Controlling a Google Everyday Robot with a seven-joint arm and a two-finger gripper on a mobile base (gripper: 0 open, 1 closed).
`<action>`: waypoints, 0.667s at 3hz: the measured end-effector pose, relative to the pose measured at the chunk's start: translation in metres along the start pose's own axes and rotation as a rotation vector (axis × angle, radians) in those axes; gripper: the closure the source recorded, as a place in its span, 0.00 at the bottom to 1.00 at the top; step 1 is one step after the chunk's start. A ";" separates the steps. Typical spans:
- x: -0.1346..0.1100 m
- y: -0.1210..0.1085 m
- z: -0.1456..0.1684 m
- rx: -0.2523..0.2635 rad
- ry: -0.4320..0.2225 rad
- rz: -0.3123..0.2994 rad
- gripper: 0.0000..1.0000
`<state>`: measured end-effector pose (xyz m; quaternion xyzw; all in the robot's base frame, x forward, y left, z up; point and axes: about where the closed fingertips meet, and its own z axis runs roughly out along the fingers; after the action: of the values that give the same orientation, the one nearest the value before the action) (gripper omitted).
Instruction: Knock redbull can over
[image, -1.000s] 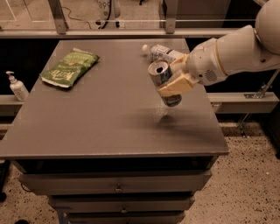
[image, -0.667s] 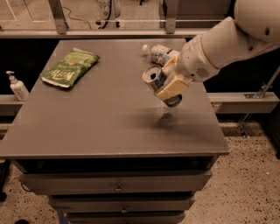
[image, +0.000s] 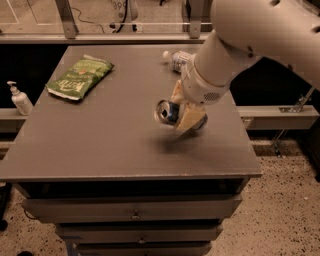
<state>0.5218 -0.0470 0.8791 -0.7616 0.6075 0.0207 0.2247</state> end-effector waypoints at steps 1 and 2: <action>-0.015 0.026 0.011 -0.048 0.082 -0.150 0.82; -0.030 0.048 0.017 -0.077 0.120 -0.265 0.59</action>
Offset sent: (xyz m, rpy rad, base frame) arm -0.0768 0.0416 -0.0318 -0.2826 -0.0667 0.3490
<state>0.4731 -0.0209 0.8583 -0.8431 0.5126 -0.0317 0.1593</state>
